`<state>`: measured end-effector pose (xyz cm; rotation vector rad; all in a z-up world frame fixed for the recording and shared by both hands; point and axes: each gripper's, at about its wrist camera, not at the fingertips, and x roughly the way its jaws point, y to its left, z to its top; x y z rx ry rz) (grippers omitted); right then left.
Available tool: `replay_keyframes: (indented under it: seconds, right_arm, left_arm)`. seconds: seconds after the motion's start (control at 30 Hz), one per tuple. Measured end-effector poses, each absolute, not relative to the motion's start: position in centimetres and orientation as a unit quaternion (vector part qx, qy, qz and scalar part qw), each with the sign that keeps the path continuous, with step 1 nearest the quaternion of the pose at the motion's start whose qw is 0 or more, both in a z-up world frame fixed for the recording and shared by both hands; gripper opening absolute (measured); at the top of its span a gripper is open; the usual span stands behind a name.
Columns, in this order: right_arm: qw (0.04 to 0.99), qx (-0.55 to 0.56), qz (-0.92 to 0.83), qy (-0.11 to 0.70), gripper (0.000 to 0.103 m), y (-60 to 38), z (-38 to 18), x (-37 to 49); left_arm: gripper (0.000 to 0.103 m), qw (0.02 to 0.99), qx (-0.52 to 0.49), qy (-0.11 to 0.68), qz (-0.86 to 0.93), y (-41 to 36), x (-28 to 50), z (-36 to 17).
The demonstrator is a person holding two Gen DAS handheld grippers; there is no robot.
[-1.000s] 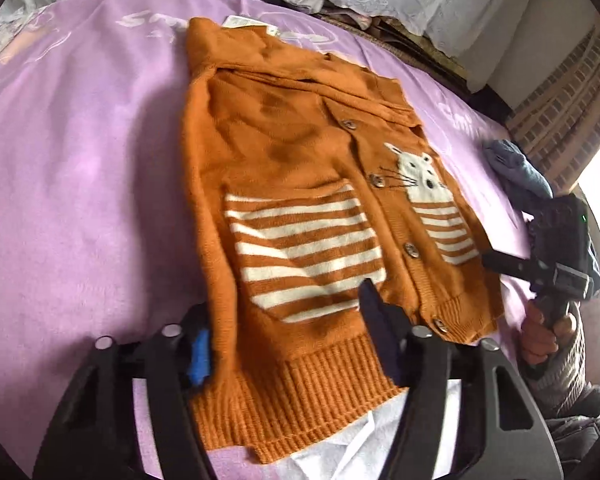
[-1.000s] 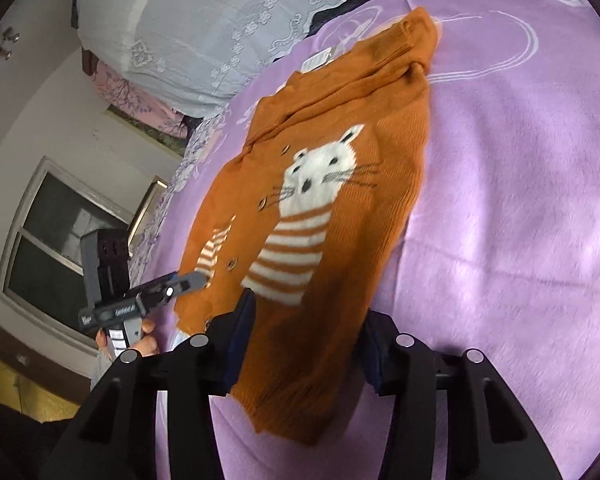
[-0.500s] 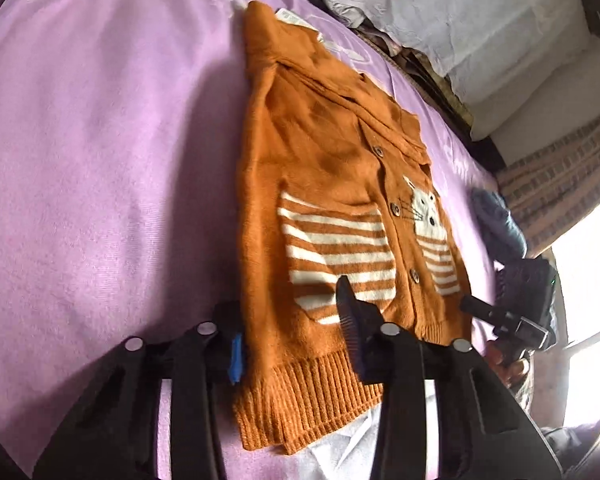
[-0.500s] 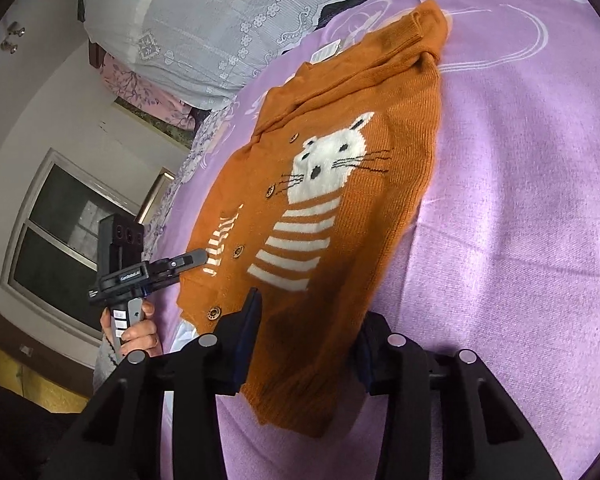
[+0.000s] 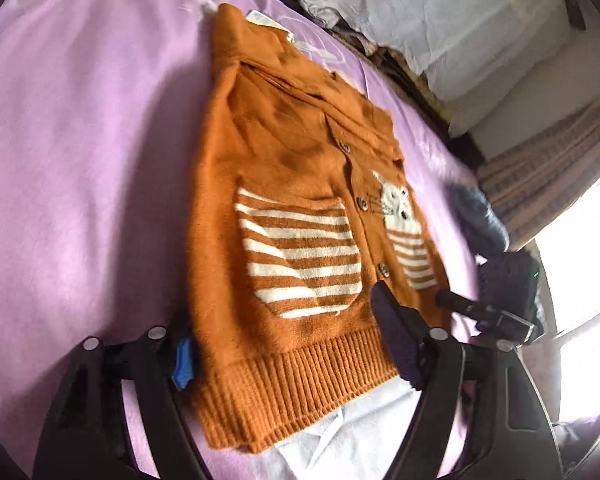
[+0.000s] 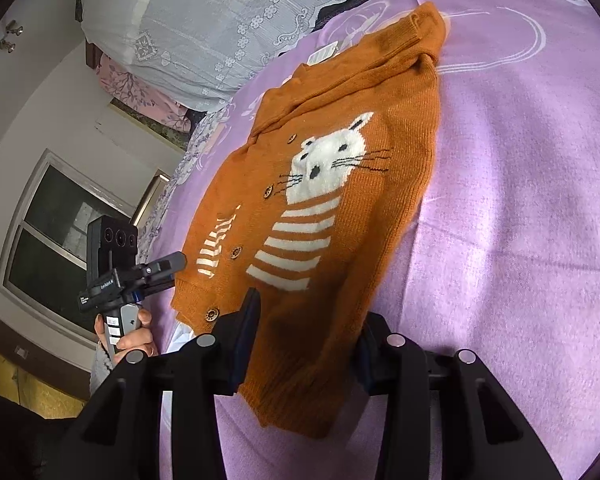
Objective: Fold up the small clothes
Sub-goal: 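Grasp the ribbed hem of the cardigan with the left gripper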
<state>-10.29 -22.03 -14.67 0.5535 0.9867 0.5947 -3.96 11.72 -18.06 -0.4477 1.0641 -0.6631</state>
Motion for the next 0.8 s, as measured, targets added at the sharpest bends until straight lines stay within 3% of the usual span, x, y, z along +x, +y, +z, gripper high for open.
replay_keyframes:
  seconds: [0.07,0.2,0.23,0.43,0.47,0.53,0.57,0.8]
  right_arm:
    - [0.804,0.258,0.277,0.459,0.042,-22.0,-14.7,-10.6]
    - [0.802,0.261,0.279,0.459,0.042,-22.0,-14.8,-10.4]
    - [0.802,0.262,0.28,0.459,0.042,-22.1,-14.9,-10.4]
    - [0.806,0.256,0.275,0.457,0.038,-21.7,-14.9,-10.2]
    - [0.809,0.254,0.269,0.457,0.029,-21.7,-14.8,-10.3]
    - [0.811,0.255,0.257,0.46,0.014,-21.8,-14.9,-10.3]
    - [0.808,0.26,0.257,0.461,0.012,-22.0,-15.1,-10.2]
    - [0.816,0.286,0.27,0.424,0.009,-22.9,-13.2,-10.6]
  left_arm:
    - [0.064,0.789,-0.206,0.494,-0.301,11.8,-4.0,-18.1]
    - [0.033,0.799,-0.183,0.504,-0.274,11.5,-3.5,-18.6]
    - [0.03,0.797,-0.187,0.505,-0.272,11.7,-3.3,-18.7]
    - [0.028,0.803,-0.176,0.503,-0.269,11.6,-3.5,-18.7]
    - [0.028,0.807,-0.167,0.501,-0.265,11.4,-3.6,-18.6]
    - [0.016,0.811,-0.158,0.499,-0.263,11.3,-3.8,-18.5]
    - [0.014,0.811,-0.158,0.498,-0.264,11.2,-3.8,-18.5]
    - [0.008,0.825,-0.159,0.47,-0.271,11.2,-4.8,-17.0]
